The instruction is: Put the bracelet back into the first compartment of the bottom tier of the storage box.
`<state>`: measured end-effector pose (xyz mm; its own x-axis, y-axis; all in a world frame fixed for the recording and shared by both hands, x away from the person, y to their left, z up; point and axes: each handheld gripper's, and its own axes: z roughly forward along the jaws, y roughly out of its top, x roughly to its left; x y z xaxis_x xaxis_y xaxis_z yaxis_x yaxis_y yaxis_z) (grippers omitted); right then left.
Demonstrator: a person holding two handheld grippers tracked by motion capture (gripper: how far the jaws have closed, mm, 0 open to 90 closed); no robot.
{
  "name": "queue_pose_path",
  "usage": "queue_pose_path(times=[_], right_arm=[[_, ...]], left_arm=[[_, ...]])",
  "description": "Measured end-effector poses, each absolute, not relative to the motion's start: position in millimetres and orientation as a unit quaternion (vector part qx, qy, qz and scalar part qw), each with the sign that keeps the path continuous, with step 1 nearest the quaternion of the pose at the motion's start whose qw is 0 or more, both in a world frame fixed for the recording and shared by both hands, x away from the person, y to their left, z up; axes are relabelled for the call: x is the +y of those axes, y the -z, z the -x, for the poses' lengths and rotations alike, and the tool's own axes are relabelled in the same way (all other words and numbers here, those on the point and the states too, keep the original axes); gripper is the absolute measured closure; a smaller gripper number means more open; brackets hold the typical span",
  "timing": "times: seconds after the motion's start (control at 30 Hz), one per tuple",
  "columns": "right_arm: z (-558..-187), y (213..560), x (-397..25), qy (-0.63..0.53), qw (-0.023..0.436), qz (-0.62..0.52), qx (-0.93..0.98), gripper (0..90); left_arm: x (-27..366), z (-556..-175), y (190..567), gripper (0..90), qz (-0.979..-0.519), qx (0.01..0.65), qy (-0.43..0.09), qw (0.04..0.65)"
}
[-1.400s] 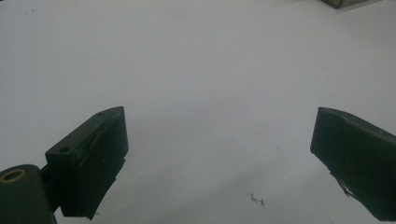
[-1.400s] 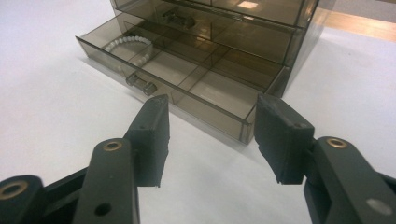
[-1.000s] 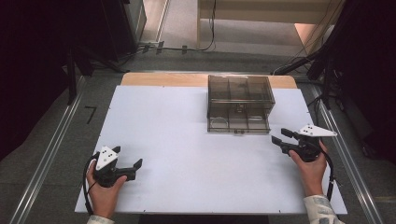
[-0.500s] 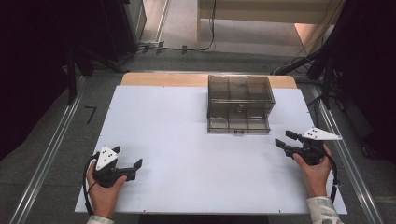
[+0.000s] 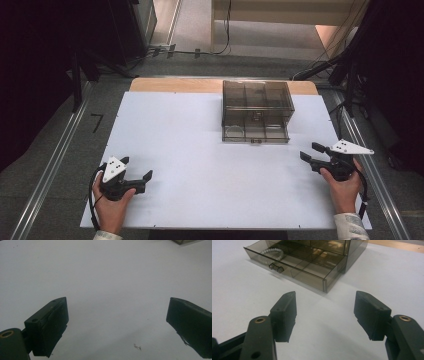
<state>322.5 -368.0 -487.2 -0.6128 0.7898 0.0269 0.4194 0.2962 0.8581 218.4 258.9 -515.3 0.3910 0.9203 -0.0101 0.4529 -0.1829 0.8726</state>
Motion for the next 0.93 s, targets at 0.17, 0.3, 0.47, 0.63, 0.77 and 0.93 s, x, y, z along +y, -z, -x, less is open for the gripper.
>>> queue_pose_path(times=[0.17,0.3,0.47,0.63,0.77,0.93], right_arm=[[-317.7,489.0,-374.1,-0.448,0.207,-0.389,0.778,32.6],[-314.4,490.1,-378.8,-0.449,0.207,-0.391,0.777,32.4],[-310.8,491.5,-384.3,-0.448,0.207,-0.393,0.776,32.0],[-307.5,492.1,-388.5,-0.447,0.207,-0.394,0.776,31.6],[-305.6,492.9,-391.7,-0.448,0.208,-0.396,0.774,31.4],[-302.8,494.0,-395.9,-0.447,0.209,-0.396,0.775,31.3]], left_arm=[[258.7,-218.1,515.2,4.8,-0.718,0.478,-0.277,0.423],[258.7,-218.0,515.2,4.8,-0.718,0.478,-0.277,0.424],[259.0,-218.0,515.2,4.8,-0.718,0.477,-0.277,0.425],[259.0,-217.9,515.1,4.8,-0.718,0.476,-0.277,0.425],[259.1,-217.7,515.1,4.8,-0.718,0.476,-0.277,0.426],[259.3,-217.5,515.1,4.8,-0.718,0.475,-0.277,0.427]])
